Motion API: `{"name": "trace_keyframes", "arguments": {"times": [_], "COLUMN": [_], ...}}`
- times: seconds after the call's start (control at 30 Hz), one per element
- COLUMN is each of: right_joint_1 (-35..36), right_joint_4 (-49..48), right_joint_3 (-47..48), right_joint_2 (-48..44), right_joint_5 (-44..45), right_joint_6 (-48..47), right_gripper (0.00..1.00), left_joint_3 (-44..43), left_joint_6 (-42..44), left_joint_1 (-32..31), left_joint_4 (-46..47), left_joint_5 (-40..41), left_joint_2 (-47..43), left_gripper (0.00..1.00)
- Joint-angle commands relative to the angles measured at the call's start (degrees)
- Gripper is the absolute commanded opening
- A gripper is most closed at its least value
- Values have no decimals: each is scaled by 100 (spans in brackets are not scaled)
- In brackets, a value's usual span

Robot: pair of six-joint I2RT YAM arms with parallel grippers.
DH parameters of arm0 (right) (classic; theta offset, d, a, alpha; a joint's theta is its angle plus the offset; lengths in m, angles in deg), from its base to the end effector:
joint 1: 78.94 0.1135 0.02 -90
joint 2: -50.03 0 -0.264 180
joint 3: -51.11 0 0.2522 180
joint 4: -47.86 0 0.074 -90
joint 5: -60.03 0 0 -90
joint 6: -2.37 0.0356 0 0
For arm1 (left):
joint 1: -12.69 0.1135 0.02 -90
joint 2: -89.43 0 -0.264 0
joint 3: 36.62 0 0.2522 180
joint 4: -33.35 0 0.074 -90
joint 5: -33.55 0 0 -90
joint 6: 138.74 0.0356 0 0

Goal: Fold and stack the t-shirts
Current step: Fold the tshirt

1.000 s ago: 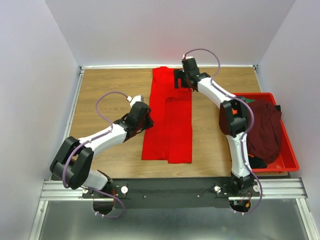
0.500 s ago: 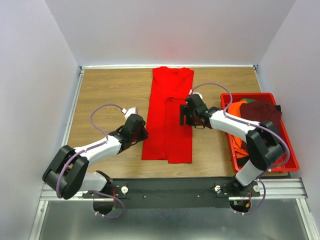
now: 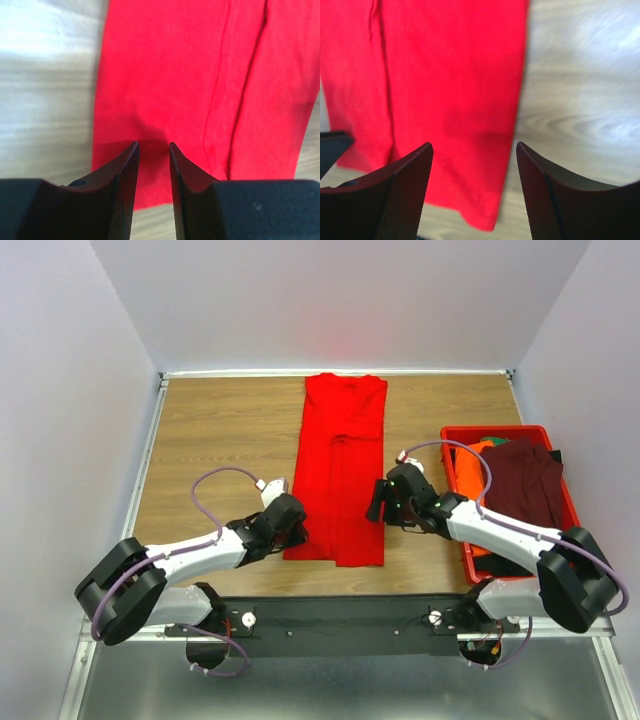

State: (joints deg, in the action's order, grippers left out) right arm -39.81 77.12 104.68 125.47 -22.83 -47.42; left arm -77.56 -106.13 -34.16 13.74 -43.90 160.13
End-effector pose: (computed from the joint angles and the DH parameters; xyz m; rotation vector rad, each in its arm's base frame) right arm 0.2016 0.1583 0.1900 0.0788 2.5063 0.4443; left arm 0.1578 -0.1570 0.1549 -0.3288 2.4636 -0.5580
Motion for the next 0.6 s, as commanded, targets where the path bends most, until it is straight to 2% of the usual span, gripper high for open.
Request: {"name": "trace_keyframes", "arguments": {"times": [0.0, 0.13, 0.23, 0.4, 0.57], "right_joint_1": [252, 314, 349, 525, 622], "right_joint_4": [49, 49, 49, 49, 40], "right_joint_3": [-237, -246, -149, 53, 150], "right_joint_2": [-240, -205, -144, -29, 94], "right_joint_5": [-309, -178, -177, -63, -19], "right_joint_6": [391, 418, 392, 383, 383], "right_gripper": [73, 73, 68, 58, 53], "left_joint_3": [-15, -401, -621, -886, -833], "left_joint_6": [-352, 33, 262, 579, 580], "left_joint_1": [-254, -430, -474, -711, -1010], "left_joint_4": [-364, -321, -251, -102, 119], "left_joint_5": [335, 388, 362, 160, -130], "left_joint_2": [-197, -135, 40, 444, 892], "left_gripper": [38, 38, 38, 29, 21]}}
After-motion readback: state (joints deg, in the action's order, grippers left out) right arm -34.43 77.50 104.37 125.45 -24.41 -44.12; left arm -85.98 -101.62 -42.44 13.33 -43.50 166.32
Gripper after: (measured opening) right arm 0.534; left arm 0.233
